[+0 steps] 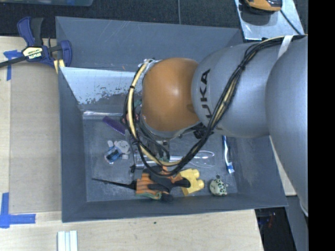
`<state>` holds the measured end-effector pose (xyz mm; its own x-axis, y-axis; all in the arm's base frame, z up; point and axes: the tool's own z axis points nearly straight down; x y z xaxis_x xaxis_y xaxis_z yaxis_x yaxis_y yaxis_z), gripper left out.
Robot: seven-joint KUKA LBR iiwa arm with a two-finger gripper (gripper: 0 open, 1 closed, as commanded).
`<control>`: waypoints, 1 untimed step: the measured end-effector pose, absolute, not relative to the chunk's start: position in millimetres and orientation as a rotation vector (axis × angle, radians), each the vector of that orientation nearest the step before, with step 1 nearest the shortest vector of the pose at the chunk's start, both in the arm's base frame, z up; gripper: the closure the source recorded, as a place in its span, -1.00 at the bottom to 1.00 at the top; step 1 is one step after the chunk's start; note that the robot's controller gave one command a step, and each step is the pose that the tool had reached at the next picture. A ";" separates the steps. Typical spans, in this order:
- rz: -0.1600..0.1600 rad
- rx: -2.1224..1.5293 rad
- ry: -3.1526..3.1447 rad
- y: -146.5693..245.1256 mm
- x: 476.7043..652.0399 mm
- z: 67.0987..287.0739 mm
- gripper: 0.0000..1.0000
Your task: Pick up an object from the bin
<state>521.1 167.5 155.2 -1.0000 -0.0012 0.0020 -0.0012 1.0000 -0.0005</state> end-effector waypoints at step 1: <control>-0.002 -0.001 -3.144 167.3 522.5 157.2 -1.00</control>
Offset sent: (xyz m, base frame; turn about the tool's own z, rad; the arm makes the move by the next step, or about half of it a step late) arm 0.0761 0.0026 -0.0852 -0.3066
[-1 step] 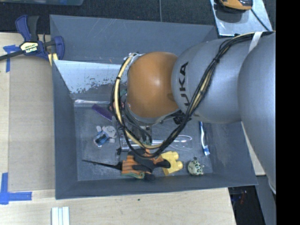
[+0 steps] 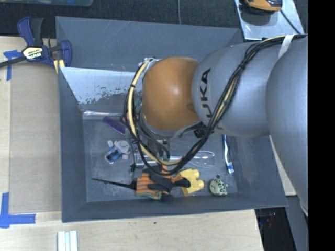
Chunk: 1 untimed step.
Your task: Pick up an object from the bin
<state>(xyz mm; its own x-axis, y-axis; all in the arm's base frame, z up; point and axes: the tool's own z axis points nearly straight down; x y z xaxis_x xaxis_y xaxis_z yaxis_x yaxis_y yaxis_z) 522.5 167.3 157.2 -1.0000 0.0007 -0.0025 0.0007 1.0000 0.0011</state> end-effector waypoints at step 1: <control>0.005 -0.224 3.120 170.2 558.3 124.4 -1.00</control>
Offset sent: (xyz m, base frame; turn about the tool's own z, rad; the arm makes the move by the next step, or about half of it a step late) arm -0.0079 -0.2145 -0.0435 0.0899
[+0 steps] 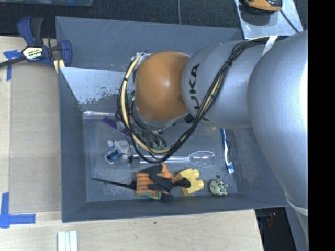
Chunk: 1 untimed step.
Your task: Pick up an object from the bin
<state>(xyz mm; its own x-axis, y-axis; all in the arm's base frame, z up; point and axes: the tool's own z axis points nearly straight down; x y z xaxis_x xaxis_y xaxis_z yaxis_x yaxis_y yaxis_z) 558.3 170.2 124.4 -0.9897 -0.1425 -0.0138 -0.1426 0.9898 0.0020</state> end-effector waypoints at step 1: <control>0.002 -0.224 3.130 83.8 547.2 108.6 -1.00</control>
Offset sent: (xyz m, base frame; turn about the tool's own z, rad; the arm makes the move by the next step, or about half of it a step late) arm 0.0154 -0.0272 -0.0244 -0.0670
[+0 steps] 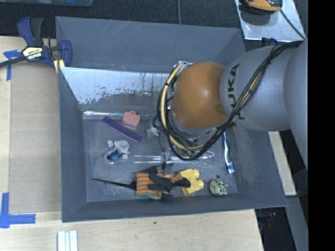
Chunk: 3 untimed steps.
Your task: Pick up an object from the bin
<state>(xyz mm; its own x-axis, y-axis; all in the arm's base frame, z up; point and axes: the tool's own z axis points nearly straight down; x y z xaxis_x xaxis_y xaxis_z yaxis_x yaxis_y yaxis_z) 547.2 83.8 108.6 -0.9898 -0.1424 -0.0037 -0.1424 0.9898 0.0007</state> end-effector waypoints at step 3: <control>0.009 -0.386 3.097 10.7 568.8 71.7 1.00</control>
Offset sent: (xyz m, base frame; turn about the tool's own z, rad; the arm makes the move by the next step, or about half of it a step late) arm 0.0080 -0.0841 -0.0386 0.0456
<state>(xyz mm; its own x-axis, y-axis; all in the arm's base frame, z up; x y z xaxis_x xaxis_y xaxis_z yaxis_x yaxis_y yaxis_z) 568.8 10.7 71.7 -0.9692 -0.2452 -0.0208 -0.2453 0.9694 0.0035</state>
